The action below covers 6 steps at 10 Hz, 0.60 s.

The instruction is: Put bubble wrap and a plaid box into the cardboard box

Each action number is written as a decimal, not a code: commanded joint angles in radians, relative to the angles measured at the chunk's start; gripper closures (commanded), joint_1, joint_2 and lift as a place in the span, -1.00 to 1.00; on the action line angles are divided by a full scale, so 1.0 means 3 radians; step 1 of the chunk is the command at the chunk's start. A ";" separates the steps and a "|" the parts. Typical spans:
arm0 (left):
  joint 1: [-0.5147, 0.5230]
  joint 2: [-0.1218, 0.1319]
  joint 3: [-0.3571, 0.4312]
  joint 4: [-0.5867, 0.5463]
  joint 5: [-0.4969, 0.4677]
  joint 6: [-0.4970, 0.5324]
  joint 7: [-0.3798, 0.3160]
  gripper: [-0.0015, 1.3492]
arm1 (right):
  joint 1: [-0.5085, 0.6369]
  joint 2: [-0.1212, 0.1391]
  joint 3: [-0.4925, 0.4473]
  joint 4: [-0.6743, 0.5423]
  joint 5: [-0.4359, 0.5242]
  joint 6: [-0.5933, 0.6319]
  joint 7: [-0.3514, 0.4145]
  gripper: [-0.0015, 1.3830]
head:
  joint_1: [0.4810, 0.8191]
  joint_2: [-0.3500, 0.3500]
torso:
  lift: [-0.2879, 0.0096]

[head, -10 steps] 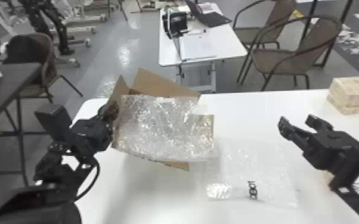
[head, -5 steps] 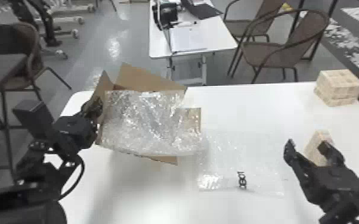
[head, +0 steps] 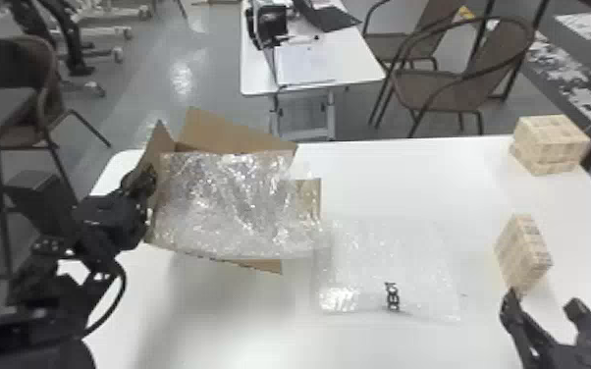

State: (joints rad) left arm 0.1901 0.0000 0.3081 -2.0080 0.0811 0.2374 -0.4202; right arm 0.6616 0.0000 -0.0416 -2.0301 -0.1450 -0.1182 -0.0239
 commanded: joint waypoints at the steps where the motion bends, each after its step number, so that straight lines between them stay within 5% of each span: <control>1: -0.0005 0.0000 -0.0009 0.0000 0.0001 0.0006 0.0000 0.81 | -0.0052 0.0003 -0.0158 0.0237 -0.0146 -0.0041 0.0008 -0.29 | 0.27 0.18 | 0.21; 4: 0.0000 -0.0009 -0.0014 0.0000 -0.0010 0.0006 0.0000 0.81 | -0.0390 -0.0021 -0.0398 0.0682 -0.0217 0.0031 0.0325 -0.25 | 0.27 0.05 | 0.21; 6: 0.0005 -0.0009 -0.0009 0.0000 -0.0015 0.0006 0.0000 0.81 | -0.0600 -0.0138 -0.0449 0.0846 -0.0222 0.0138 0.0458 -0.24 | 0.27 -0.01 | 0.21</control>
State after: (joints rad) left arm 0.1914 0.0000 0.3040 -2.0080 0.0773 0.2393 -0.4202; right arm 0.5019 -0.0297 -0.1712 -1.7916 -0.2117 -0.0873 0.1101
